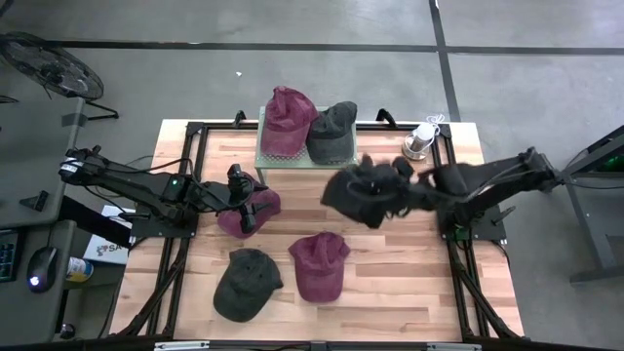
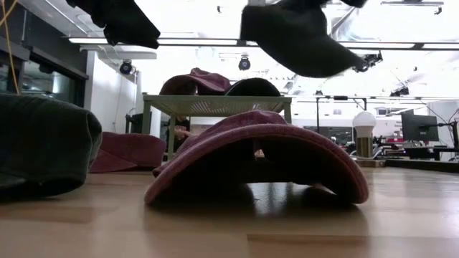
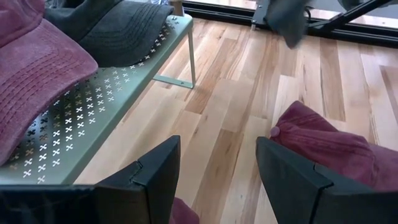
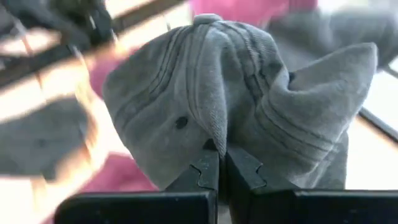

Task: Pick & Place hat
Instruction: Stack the right black cap on top of the black cap on the shelf

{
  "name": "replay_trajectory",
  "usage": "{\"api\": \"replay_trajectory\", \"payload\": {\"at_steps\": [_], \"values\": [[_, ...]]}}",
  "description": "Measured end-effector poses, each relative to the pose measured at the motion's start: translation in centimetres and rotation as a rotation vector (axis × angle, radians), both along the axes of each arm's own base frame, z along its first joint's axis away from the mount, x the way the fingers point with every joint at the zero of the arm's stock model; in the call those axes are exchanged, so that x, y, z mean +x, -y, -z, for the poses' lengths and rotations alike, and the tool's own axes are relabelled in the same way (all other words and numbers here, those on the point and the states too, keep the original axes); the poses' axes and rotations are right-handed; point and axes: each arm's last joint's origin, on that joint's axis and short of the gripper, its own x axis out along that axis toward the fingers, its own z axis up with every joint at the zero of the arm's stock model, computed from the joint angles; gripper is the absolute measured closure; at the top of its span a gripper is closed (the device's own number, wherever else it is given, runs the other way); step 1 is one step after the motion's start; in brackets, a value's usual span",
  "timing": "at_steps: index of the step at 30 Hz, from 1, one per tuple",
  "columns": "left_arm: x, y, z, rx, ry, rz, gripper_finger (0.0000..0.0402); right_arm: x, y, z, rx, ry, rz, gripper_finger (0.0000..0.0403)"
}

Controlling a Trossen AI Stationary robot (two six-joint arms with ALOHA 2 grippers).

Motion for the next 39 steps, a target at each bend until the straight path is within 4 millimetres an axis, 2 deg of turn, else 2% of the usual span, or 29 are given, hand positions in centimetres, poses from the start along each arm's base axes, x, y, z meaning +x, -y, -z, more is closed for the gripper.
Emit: {"api": "replay_trajectory", "payload": {"at_steps": [7, 12, 18, 23, 32, 39], "values": [[0.0, 0.0, 0.0, -0.006, 0.002, -0.002, 0.0197, 0.9, 3.9, -5.2, -0.015, 0.207, 0.015, 0.0403], [0.0, 0.0, 0.0, -0.025, 0.008, -0.011, 0.0197, 1.1, 7.3, -6.4, 0.002, 0.303, 0.066, 0.0403], [0.0, 0.0, -0.1, -0.031, 0.024, -0.022, 0.0197, 1.5, 11.9, -6.4, 0.088, 0.382, 0.147, 0.0403], [0.1, 0.0, -0.2, -0.034, 0.034, -0.022, 0.0197, 2.8, 14.8, -5.5, 0.194, 0.441, 0.162, 0.0403], [0.0, -0.1, 0.0, -0.033, 0.02, -0.046, 0.0197, 6.5, 17.1, -2.6, 0.258, 0.449, 0.203, 0.0403], [-0.1, -0.1, 0.1, -0.042, 0.011, -0.069, 0.0197, 6.8, 17.6, -2.0, 0.231, 0.436, 0.27, 0.0403]]}}
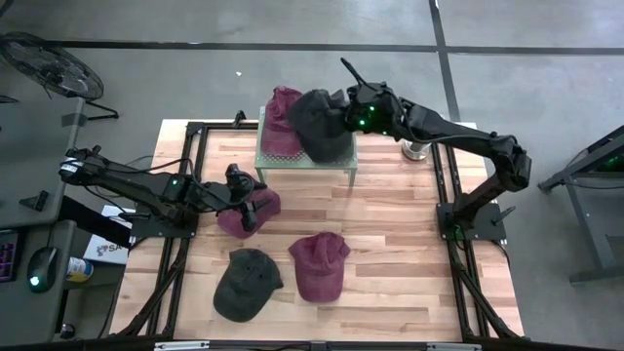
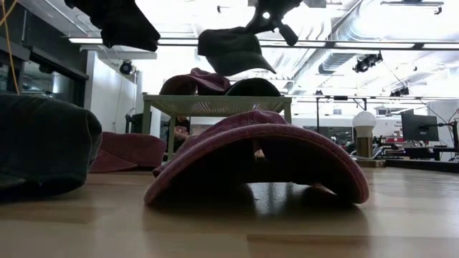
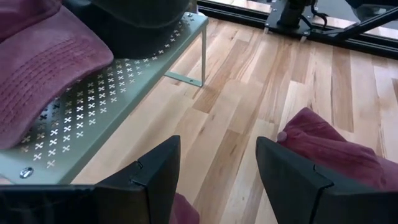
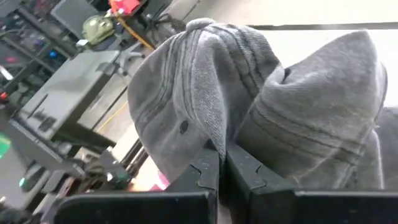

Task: Pick & Place hat
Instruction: Stack the right black cap on top of the black cap on the shelf

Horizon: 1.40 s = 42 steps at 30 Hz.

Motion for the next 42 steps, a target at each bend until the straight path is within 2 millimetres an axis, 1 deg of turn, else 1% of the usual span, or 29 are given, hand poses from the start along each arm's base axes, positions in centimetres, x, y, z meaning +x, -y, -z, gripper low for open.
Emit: {"api": "replay_trajectory", "payload": {"at_steps": [14, 21, 31, 34, 42], "values": [[0.0, 0.0, 0.0, 0.004, 0.002, -0.008, 0.0197, -0.6, 0.9, 0.5, 0.015, -0.046, 0.092, 0.0403], [0.0, 0.0, 0.0, 0.005, 0.002, -0.01, 0.0197, -0.1, 1.5, 1.4, 0.023, -0.072, 0.152, 0.0402], [0.0, 0.0, 0.0, 0.006, 0.0, -0.011, 0.0197, 1.0, 2.9, 3.7, 0.065, -0.12, 0.23, 0.0402], [0.0, 0.0, 0.0, 0.007, -0.001, -0.012, 0.0197, 1.0, 3.2, 3.9, 0.062, -0.131, 0.244, 0.0402], [0.0, -0.1, 0.0, 0.01, -0.001, -0.017, 0.0197, 0.8, 3.3, 4.1, 0.02, -0.176, 0.287, 0.0402]]}}
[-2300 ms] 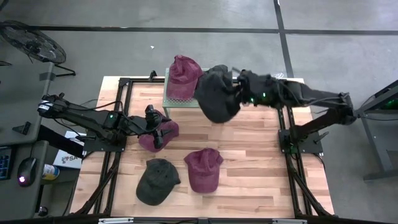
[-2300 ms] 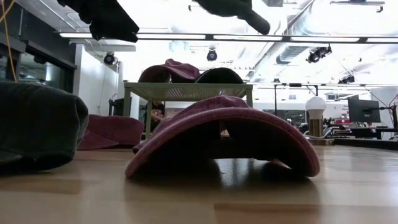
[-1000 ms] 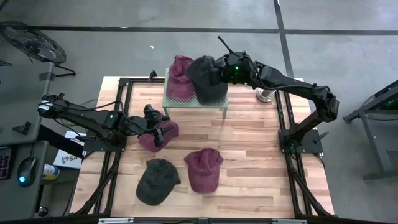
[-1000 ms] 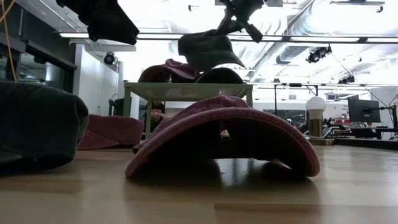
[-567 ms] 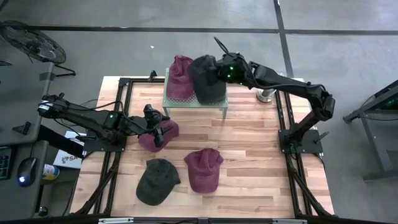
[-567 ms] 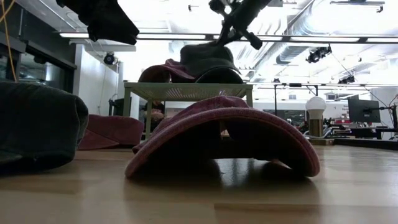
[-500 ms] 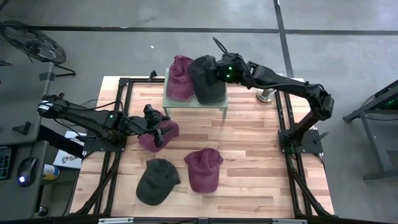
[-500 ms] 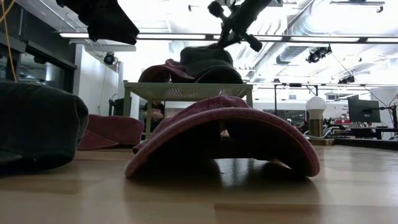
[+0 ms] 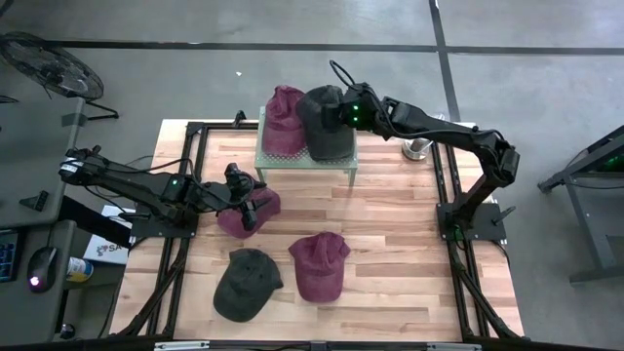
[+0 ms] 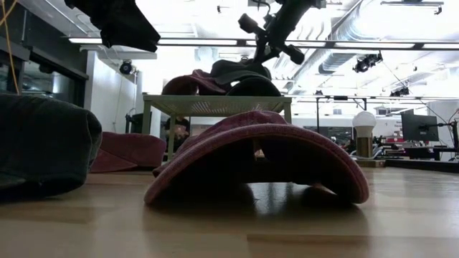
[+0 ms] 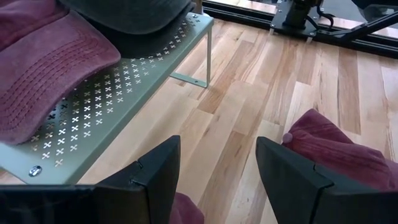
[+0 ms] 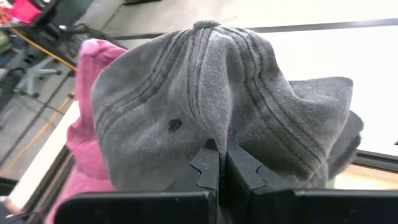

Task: Pick & Place hat
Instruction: Stack the right black cap on top of the black cap on the shelf

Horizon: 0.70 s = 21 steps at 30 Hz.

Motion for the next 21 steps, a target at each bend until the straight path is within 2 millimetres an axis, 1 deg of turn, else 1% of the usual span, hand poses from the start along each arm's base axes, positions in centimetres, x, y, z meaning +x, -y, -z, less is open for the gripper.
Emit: {"api": "replay_trajectory", "payload": {"at_steps": [7, 21], "values": [[0.0, 0.0, 0.0, 0.0, 0.001, -0.001, 0.0197, -0.25, -0.01, 0.26, -0.005, -0.046, 0.019, 0.0402], [0.0, -0.01, -0.01, 0.001, 0.001, -0.002, 0.0197, -0.15, -0.12, 0.3, 0.001, -0.06, -0.046, 0.04]]}}
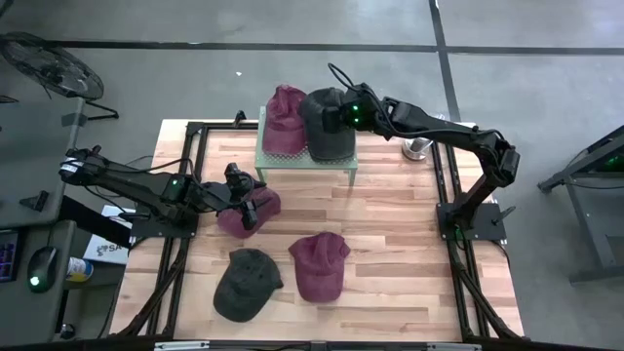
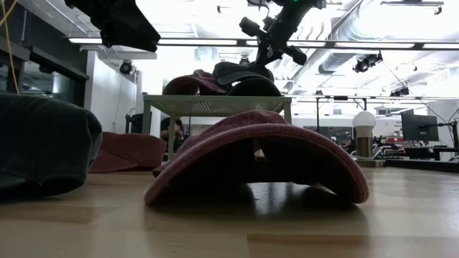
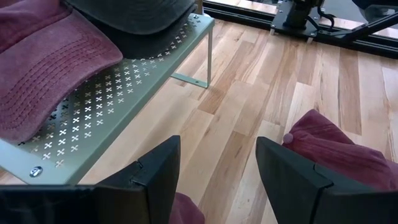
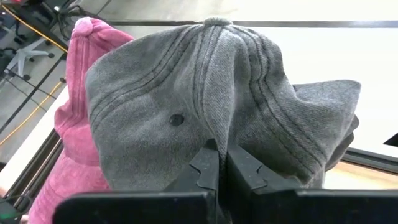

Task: Pick & Place hat
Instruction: Stack the right black cap on top of the black cap on the shelf, then stack the top red cap on the red cap on the shelf

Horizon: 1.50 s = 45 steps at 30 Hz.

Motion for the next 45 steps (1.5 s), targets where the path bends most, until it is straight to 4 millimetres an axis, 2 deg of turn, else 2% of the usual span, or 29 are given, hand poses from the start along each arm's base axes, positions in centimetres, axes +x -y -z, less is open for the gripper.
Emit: {"api": "replay_trajectory", "payload": {"at_steps": [14, 24, 31, 34, 39, 45], "values": [[0.0, 0.0, 0.0, 0.0, 0.0, 0.001, 0.0197, 0.0, -0.1, 0.2, -0.002, -0.043, -0.067, 0.0394], [0.0, 0.0, 0.0, -0.001, 0.0, 0.002, 0.0197, 0.1, -0.2, 0.1, -0.017, -0.061, -0.121, 0.035], [0.0, 0.0, 0.0, -0.001, -0.002, 0.002, 0.0197, 0.1, -0.3, 0.1, -0.03, -0.077, -0.168, 0.0297], [0.0, 0.0, 0.1, 0.001, -0.007, 0.003, 0.0197, -0.2, -0.5, -0.4, -0.04, -0.066, -0.183, 0.0274], [0.0, 0.0, 0.1, 0.001, -0.009, 0.002, 0.0197, -1.5, -1.1, -2.4, -0.088, -0.031, -0.219, 0.025], [-0.1, 0.0, 0.1, 0.044, -0.034, 0.023, 0.0197, -2.7, -2.9, -4.4, -0.161, -0.026, -0.428, 0.0246]]}}
